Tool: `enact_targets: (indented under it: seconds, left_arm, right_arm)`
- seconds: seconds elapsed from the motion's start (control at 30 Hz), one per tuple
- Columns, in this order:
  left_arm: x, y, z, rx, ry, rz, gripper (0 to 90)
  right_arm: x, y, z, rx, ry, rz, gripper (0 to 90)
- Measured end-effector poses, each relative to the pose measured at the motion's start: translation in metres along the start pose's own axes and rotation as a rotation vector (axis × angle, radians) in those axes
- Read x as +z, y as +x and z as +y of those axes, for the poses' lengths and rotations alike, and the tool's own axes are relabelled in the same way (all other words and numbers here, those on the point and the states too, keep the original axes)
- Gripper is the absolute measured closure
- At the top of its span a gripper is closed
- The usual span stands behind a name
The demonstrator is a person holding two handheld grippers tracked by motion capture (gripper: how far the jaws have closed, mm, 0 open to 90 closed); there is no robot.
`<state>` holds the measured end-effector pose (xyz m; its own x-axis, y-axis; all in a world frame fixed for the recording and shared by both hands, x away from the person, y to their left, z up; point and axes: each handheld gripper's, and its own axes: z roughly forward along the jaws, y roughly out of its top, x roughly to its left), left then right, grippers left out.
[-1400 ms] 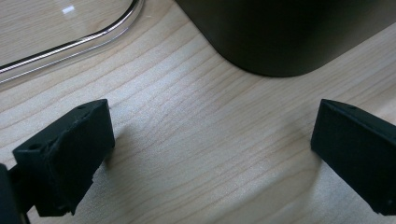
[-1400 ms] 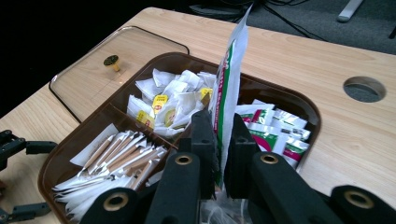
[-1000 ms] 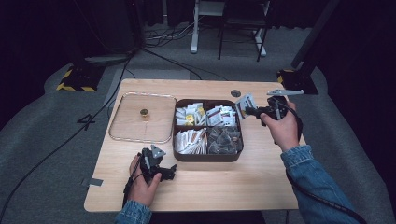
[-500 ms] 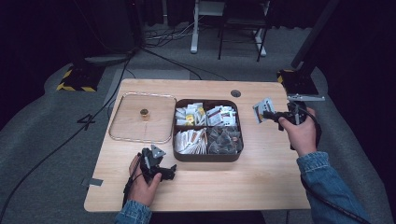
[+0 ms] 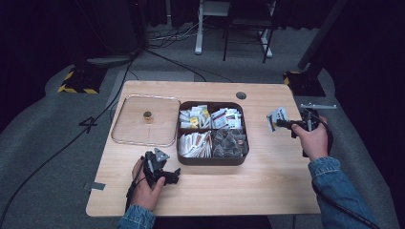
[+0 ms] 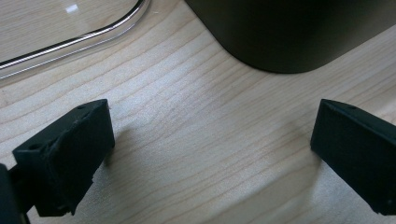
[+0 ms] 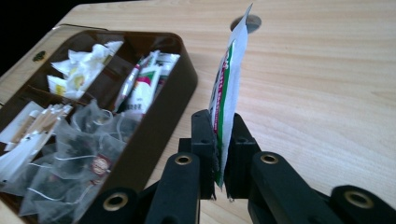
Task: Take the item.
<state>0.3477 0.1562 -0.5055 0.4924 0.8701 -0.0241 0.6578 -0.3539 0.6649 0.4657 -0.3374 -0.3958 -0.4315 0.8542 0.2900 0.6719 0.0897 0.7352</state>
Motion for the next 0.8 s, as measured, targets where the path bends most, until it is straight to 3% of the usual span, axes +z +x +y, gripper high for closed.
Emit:
enact_targets:
  seconds: [0.43, 0.8]
  left_arm:
    - [0.0, 0.0, 0.0, -0.001, 0.0, 0.0, 0.0]
    - [0.0, 0.0, 0.0, 0.0, 0.0, 0.0, 0.0]
  right_arm:
    - [0.024, -0.027, -0.029, 0.062, 0.06, -0.008, 84.9]
    - [0.034, -0.035, -0.046, 0.107, 0.108, 0.0, 84.5]
